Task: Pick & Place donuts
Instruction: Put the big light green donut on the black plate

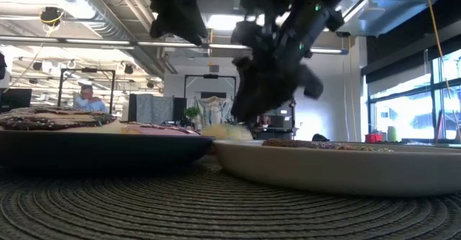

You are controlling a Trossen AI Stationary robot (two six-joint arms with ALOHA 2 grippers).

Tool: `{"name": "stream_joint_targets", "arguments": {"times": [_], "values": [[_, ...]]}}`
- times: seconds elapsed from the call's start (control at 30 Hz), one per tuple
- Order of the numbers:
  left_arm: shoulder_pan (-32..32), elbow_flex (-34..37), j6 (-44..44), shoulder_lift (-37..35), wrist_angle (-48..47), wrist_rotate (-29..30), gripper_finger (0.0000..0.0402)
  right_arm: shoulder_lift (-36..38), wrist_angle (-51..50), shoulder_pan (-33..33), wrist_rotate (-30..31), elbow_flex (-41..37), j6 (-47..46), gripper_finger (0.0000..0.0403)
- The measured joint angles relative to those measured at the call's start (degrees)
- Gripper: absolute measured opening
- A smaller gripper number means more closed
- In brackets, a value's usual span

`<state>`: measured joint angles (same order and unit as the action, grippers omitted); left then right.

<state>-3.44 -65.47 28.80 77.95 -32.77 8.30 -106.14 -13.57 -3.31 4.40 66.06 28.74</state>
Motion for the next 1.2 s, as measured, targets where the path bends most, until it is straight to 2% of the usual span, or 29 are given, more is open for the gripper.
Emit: {"name": "stream_joint_targets", "arguments": {"times": [0.1, 0.33, 0.43, 0.53, 0.7, 0.83, 1.03, 1.2], "values": [[-0.4, 0.0, 2.4, 0.0, 0.0, 0.0, 0.0113, 3.4, -1.5, 0.7, -1.6, 0.0, -1.0, 0.0176], [-0.6, 0.0, 3.6, 0.4, 2.3, -0.1, 0.0113, 14.2, -13.4, 5.7, -18.6, 0.1, -7.3, 0.0177], [-0.7, 0.0, 2.2, 2.2, 4.8, -2.1, 0.0115, 18.6, -18.2, 7.6, -21.3, 0.1, -9.1, 0.0177], [-1.1, 0.0, 0.0, 5.0, 7.6, -5.6, 0.0116, 22.5, -21.3, 8.7, -19.9, 0.1, -11.1, 0.0177], [-1.7, 0.0, -5.3, 11.9, 11.9, -10.2, 0.0116, 29.2, -23.9, 9.1, -12.2, 0.0, -17.2, 0.0177], [-1.6, 0.0, -9.5, 17.1, 12.1, -10.7, 0.0116, 33.3, -23.5, 9.1, -6.9, 0.0, -21.8, 0.0177], [-1.7, 0.0, -11.8, 22.4, 12.7, -10.6, 0.0116, 35.2, -23.7, 9.1, -1.2, 0.0, -24.9, 0.0177], [-1.4, 0.0, -15.0, 24.4, 13.1, -11.4, 0.0116, 34.9, -23.7, 9.1, -1.0, 0.0, -25.5, 0.0177]]}}
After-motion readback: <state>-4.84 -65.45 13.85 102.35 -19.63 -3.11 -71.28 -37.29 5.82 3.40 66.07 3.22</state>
